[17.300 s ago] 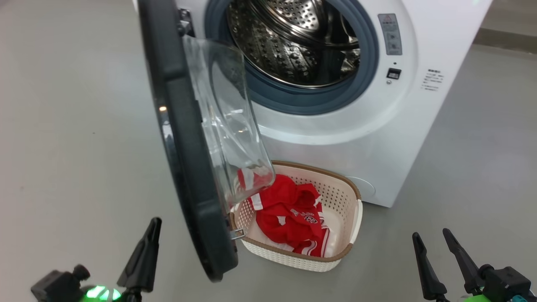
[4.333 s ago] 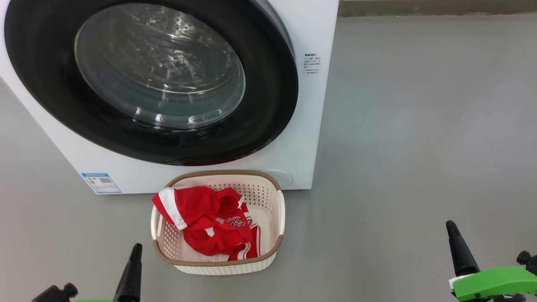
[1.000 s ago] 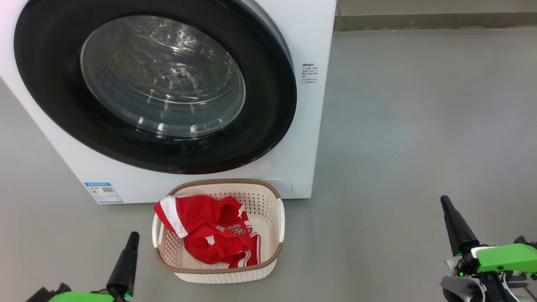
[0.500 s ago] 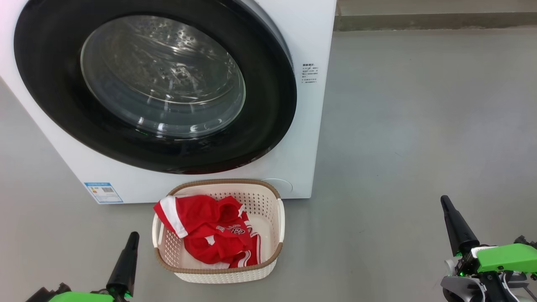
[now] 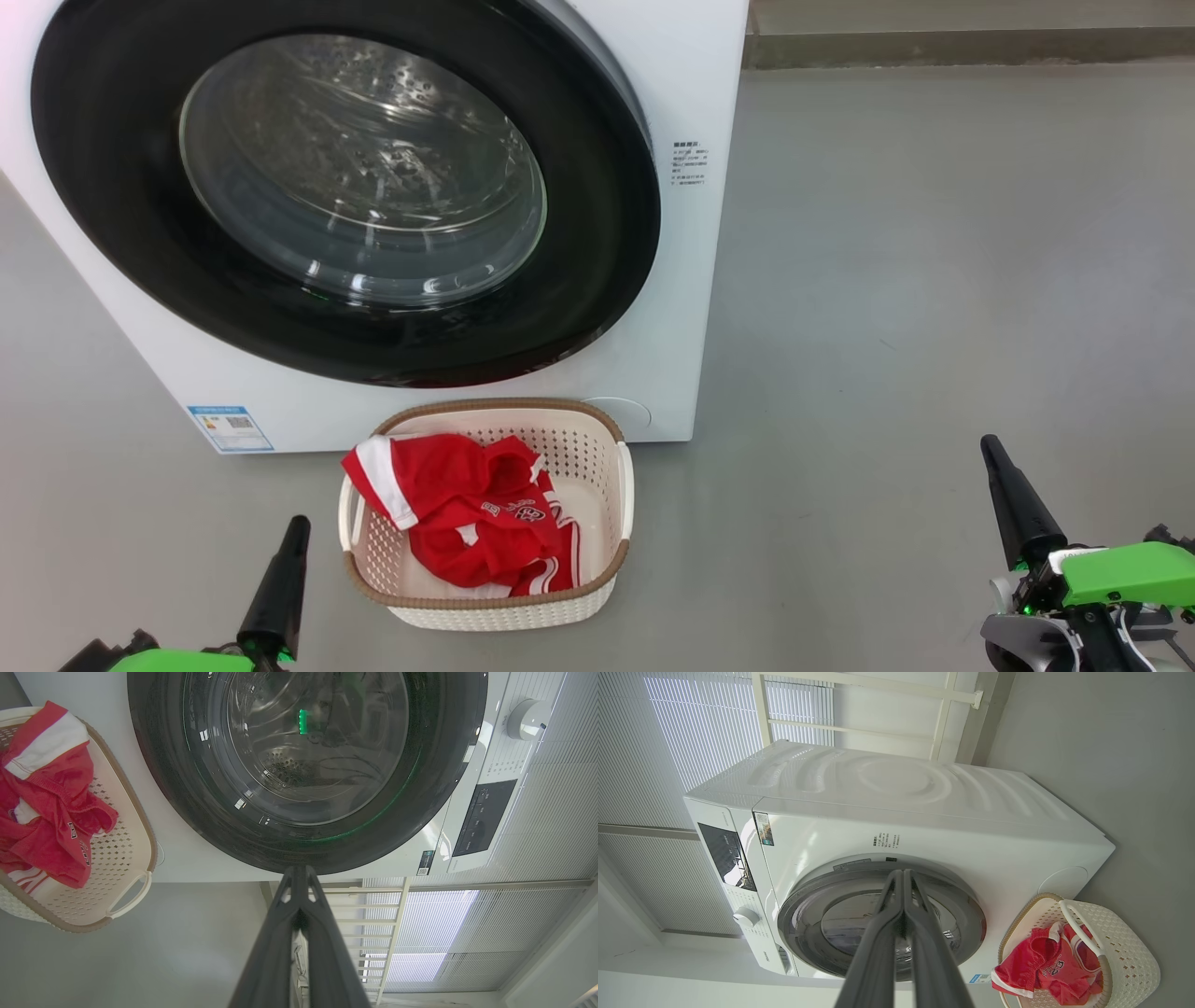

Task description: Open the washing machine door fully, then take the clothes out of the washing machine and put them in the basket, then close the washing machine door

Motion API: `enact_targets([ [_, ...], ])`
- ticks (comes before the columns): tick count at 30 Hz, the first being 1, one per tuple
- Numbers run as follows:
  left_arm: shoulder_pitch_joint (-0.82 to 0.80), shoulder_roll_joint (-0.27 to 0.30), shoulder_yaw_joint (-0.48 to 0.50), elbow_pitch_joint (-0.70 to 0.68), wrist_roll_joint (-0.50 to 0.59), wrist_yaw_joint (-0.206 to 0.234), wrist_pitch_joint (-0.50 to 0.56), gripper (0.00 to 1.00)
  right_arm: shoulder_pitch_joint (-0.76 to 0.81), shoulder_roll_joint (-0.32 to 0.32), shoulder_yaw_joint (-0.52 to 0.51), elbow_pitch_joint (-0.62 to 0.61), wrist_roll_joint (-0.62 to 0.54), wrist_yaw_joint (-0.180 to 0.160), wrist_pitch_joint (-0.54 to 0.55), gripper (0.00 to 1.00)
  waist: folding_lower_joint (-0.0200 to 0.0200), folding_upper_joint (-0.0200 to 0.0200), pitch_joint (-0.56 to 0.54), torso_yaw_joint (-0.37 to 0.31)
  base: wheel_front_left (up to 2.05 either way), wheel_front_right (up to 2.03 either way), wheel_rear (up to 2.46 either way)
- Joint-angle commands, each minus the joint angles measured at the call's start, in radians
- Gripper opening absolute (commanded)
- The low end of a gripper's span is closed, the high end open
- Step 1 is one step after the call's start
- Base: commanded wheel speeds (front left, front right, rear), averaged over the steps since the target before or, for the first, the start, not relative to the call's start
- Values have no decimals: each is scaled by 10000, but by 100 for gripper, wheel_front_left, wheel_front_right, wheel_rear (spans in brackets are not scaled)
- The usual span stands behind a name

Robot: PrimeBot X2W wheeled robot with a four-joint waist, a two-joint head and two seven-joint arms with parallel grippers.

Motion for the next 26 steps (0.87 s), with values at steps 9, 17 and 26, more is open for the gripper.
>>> enact_targets([
  [9, -418, 96, 378, -262, -52, -69, 64, 0, -430, -139, 169, -288, -8, -6, 64, 0, 0, 0, 0, 0, 0, 0, 0],
  [17, -418, 94, 381, -262, -49, -69, 67, 0, -430, -139, 168, -288, -8, -6, 64, 0, 0, 0, 0, 0, 0, 0, 0],
  [26, -418, 92, 384, -262, -47, -69, 69, 0, -430, -138, 167, -288, -9, -6, 65, 0, 0, 0, 0, 0, 0, 0, 0],
])
